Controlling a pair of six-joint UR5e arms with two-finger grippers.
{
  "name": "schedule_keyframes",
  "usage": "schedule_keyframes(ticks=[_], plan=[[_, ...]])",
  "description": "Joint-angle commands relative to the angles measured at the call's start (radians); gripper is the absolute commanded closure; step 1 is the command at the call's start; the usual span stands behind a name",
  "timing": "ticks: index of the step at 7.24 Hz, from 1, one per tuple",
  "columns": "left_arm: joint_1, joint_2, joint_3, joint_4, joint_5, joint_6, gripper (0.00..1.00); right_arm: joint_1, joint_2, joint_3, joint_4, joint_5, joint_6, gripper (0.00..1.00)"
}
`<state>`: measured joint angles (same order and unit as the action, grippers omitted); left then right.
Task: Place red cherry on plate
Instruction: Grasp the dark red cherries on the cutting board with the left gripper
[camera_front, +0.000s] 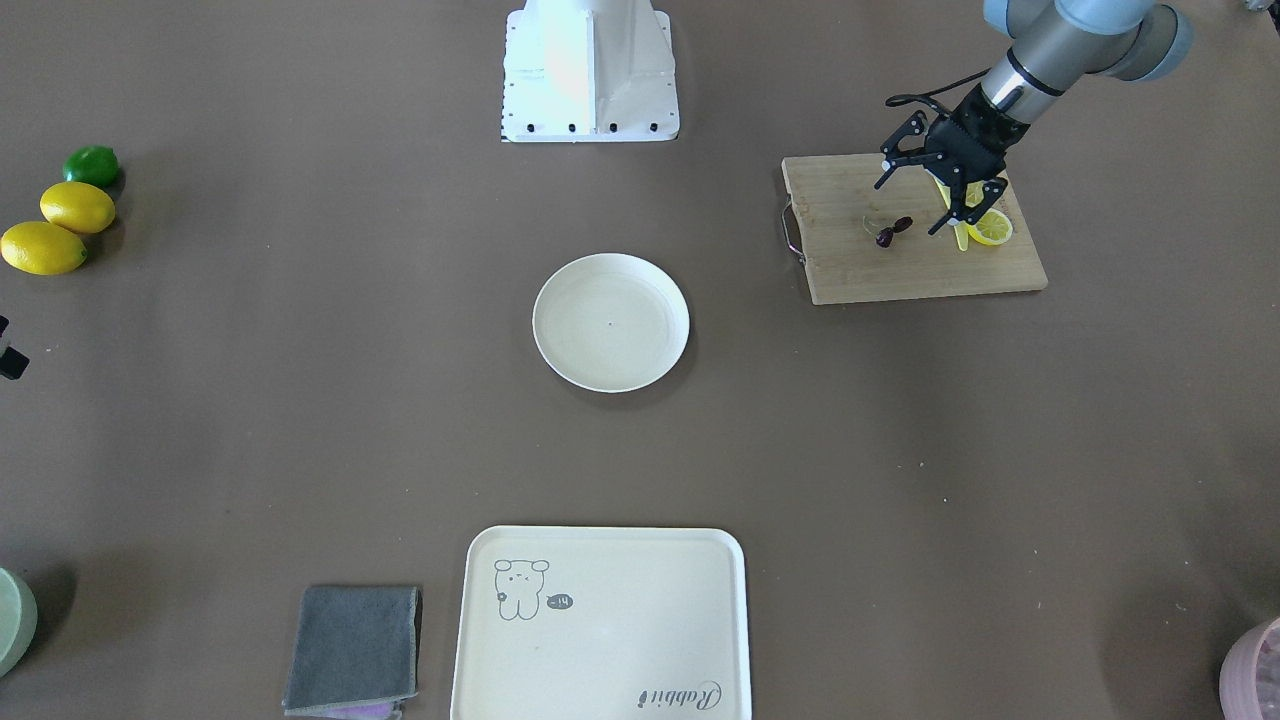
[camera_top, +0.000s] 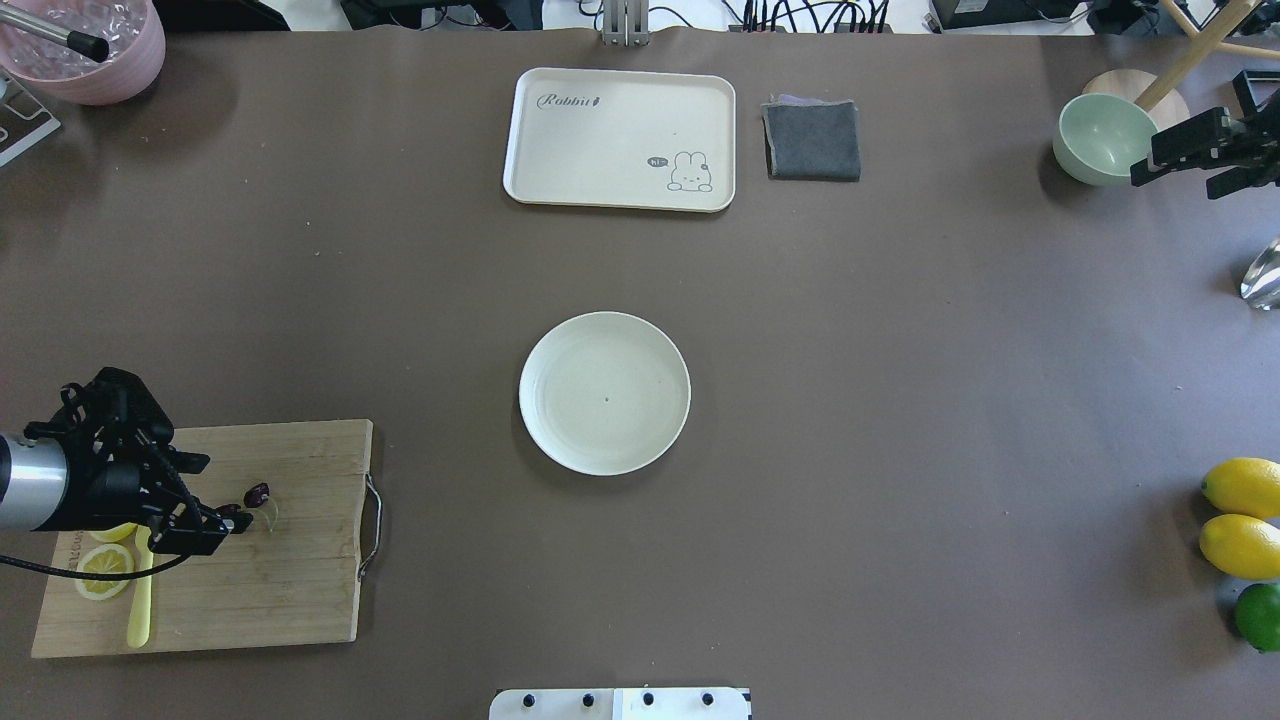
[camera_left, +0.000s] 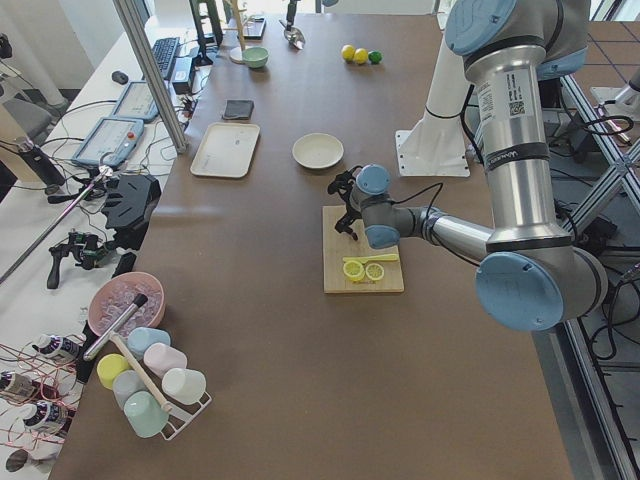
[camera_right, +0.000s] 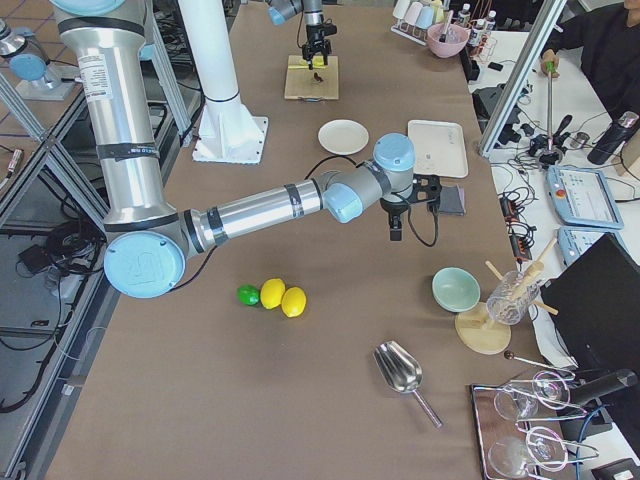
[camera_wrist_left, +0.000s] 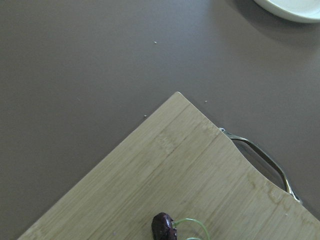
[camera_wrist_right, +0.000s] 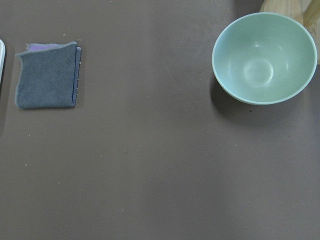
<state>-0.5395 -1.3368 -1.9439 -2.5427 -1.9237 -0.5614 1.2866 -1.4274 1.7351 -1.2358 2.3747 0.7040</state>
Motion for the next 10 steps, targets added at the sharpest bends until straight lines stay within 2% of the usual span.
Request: schedule_keyframes(ticks=[1,3,5,7,8,9,10], plan=[[0.013,-0.005,0.026,-0.004,0.005,0.001,0.03,0.003,-0.017,0.001,0.001,-0.008,0.003,0.0],[0.015,-0.019,0.127,-0.094,0.005,0.002,0.04,0.004,-0.019,-0.002,0.001,-0.011,0.003,0.0],[0.015,-0.013,0.141,-0.117,0.003,0.0,0.12,0.005,-0.016,0.001,0.001,-0.009,0.003,0.0],[0.015,-0.012,0.138,-0.117,0.003,0.0,0.13,0.007,-0.016,0.003,0.001,-0.009,0.003,0.0],[0.015,-0.009,0.137,-0.117,-0.001,-0.002,0.32,0.007,-0.016,0.001,0.001,-0.009,0.003,0.0],[0.015,-0.008,0.135,-0.117,-0.001,-0.002,0.42,0.007,-0.015,0.0,0.001,-0.009,0.003,0.0],[0.015,-0.01,0.135,-0.116,-0.003,-0.003,0.46,0.007,-0.015,0.0,-0.001,-0.011,0.005,0.0]])
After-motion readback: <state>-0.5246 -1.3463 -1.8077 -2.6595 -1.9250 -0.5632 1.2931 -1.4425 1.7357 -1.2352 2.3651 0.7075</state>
